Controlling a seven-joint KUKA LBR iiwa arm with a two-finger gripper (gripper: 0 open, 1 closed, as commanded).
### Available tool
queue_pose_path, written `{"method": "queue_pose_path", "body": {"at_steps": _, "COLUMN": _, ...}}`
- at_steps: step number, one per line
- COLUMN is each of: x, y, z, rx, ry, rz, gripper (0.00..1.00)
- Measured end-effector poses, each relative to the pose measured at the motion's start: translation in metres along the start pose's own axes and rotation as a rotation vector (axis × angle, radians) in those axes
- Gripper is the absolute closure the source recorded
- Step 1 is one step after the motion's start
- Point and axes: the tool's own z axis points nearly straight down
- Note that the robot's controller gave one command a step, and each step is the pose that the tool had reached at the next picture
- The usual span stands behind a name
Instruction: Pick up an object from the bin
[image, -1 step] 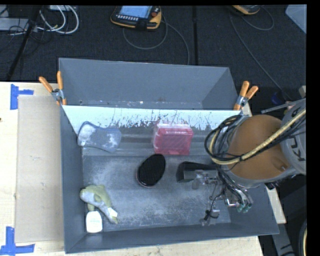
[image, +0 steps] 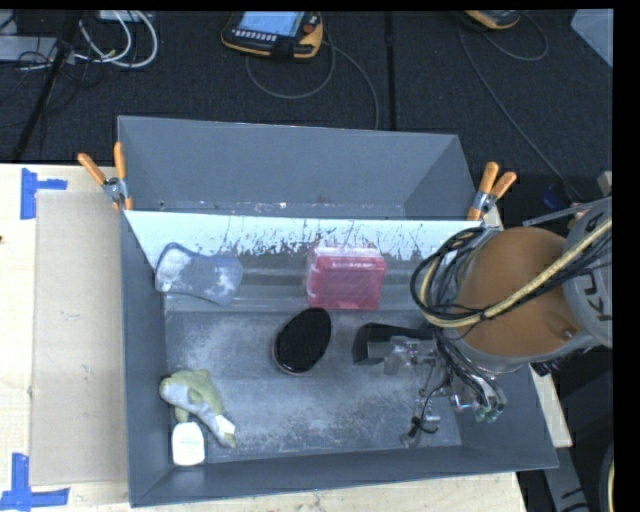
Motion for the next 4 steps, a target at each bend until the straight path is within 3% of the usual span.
{"method": "queue_pose_path", "body": {"at_steps": 1, "x": -0.046, "y": 0.041, "z": 0.02, "rx": 0.001, "ry": 0.002, "rz": -0.056, "gripper": 0.0}}
{"method": "queue_pose_path", "body": {"at_steps": 2, "x": -0.068, "y": 0.063, "z": 0.015, "rx": -0.004, "ry": 0.005, "rz": -0.114, "gripper": 0.0}}
{"method": "queue_pose_path", "body": {"at_steps": 3, "x": -0.1, "y": 0.061, "z": 0.023, "rx": 0.002, "ry": -0.004, "rz": -0.259, "gripper": 0.0}}
{"method": "queue_pose_path", "body": {"at_steps": 4, "x": -0.095, "y": 0.089, "z": 0.054, "rx": -0.001, "ry": -0.003, "rz": -0.384, "gripper": 0.0}}
